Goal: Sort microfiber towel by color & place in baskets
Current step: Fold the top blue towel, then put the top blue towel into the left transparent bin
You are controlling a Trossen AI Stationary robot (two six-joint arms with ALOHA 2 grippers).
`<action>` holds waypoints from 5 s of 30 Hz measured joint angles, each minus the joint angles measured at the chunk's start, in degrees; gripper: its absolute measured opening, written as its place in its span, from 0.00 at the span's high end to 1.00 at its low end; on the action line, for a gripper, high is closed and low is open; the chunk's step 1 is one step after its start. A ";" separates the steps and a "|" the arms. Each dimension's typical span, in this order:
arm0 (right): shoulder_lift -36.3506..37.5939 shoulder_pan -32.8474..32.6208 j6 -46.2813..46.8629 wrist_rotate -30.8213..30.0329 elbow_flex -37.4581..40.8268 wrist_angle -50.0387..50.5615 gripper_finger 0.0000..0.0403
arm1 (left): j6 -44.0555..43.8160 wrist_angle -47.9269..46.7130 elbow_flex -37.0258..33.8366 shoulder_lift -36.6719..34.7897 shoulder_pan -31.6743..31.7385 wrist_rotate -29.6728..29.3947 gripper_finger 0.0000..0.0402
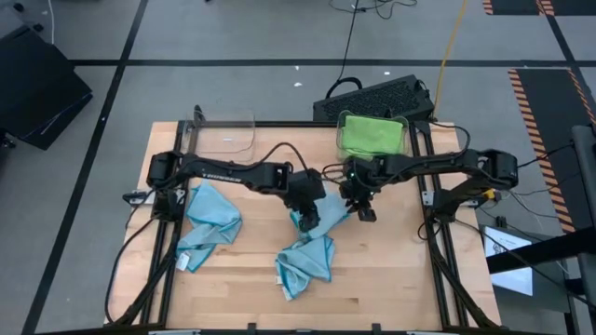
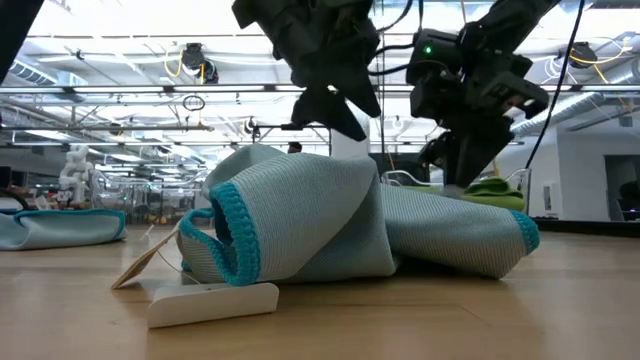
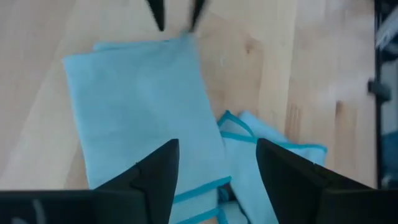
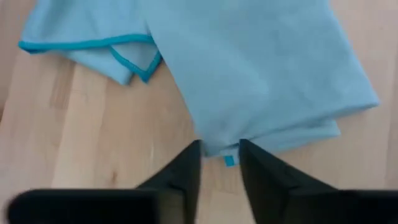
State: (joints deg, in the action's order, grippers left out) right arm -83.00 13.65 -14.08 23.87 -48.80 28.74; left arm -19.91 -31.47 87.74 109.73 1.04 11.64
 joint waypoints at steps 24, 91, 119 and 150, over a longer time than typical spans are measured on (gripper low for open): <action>18.09 3.63 11.96 0.17 0.33 15.69 0.38 | -14.83 1.48 -8.74 0.12 12.30 8.78 0.09; -1.73 0.52 74.84 -2.59 21.03 -38.50 0.22 | 6.14 10.40 -3.07 14.59 3.74 3.90 0.97; -5.55 0.09 65.72 -1.33 21.35 -49.04 0.96 | 8.44 12.17 -3.15 15.36 5.50 2.78 0.99; 6.77 -1.77 43.14 -8.85 21.27 -39.15 0.98 | 17.76 16.34 -3.10 15.61 17.30 16.19 0.27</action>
State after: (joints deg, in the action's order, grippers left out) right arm -76.23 11.88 29.06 15.03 -27.53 -10.41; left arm -2.16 -15.13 84.64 125.35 18.35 27.84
